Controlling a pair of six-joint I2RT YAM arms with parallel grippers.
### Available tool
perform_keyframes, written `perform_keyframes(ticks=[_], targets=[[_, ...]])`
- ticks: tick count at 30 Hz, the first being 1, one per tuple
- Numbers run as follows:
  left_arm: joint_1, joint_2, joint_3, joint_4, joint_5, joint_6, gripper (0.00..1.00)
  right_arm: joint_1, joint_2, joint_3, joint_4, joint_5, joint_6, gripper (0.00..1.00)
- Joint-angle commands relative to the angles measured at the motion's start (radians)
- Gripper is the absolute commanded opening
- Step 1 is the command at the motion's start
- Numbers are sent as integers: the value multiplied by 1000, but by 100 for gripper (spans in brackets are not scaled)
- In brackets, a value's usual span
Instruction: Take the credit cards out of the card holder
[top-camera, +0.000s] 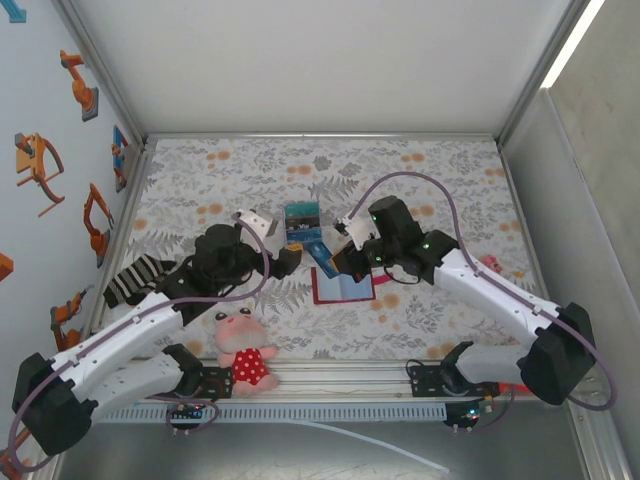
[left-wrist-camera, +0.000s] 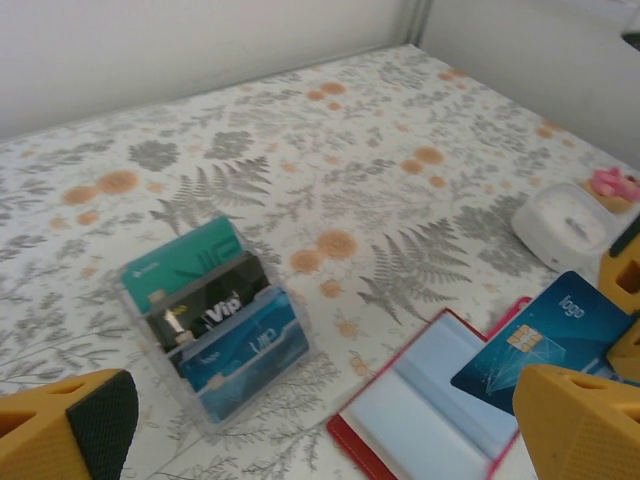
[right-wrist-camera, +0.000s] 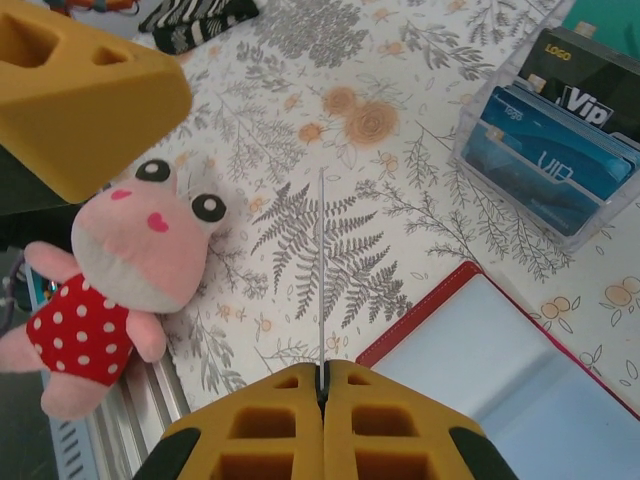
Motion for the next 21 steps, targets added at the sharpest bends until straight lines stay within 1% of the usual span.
perform_keyframes(ticks=[1, 4, 10, 15, 20, 21], targets=[[23, 39, 60, -61, 275, 54, 97, 10, 12, 58, -121, -28, -121, 0], [24, 98, 114, -119, 376, 94, 100, 11, 17, 82, -173, -42, -172, 0], [24, 175, 164, -133, 516, 128, 88, 11, 19, 122, -260, -60, -253, 0], [24, 210, 187, -155, 592, 166, 78, 11, 19, 141, -289, -90, -294, 0], [24, 236, 194, -152, 643, 182, 66, 11, 25, 147, -289, -138, -321, 0], [23, 244, 200, -156, 659, 185, 61, 12, 28, 149, -287, -146, -326, 0]])
